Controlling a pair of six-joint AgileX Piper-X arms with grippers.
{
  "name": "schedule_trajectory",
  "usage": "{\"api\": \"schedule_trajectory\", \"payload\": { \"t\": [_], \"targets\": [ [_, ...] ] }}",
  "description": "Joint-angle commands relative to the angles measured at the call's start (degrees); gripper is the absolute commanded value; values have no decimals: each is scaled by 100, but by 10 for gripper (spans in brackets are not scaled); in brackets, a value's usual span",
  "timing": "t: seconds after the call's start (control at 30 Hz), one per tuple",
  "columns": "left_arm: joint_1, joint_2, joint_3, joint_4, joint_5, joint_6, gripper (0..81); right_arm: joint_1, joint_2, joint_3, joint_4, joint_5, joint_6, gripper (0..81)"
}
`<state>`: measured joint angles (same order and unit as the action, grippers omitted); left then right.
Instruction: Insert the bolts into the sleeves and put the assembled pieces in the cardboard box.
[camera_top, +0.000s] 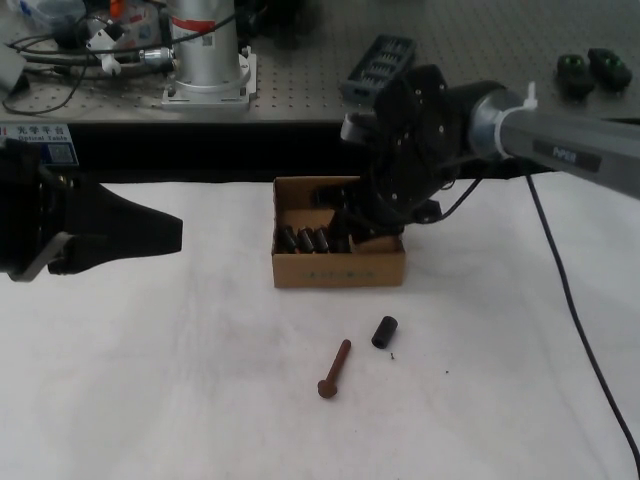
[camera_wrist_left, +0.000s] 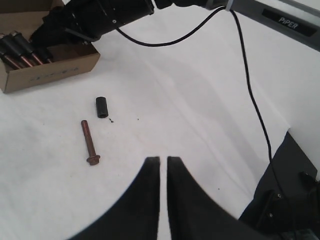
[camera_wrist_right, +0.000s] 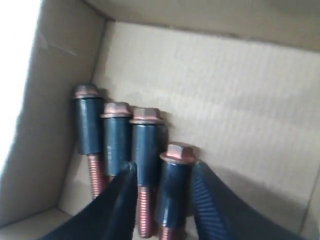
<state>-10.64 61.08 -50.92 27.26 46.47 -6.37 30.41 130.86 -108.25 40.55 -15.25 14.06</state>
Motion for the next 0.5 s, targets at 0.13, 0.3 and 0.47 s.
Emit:
{"api": "schedule_trajectory", "payload": {
  "t": [0.13, 0.3, 0.47],
  "targets": [
    [13, -58, -26, 22, 6, 133, 41, -26, -1039, -77, 717, 202, -939, 286],
    [13, -58, -26, 22, 6, 133, 41, -26, -1682, -30, 2113, 540, -2328, 286],
    [13, -58, -26, 22, 6, 133, 41, -26, -2275, 490, 2425, 525, -4035, 286]
  ]
}}
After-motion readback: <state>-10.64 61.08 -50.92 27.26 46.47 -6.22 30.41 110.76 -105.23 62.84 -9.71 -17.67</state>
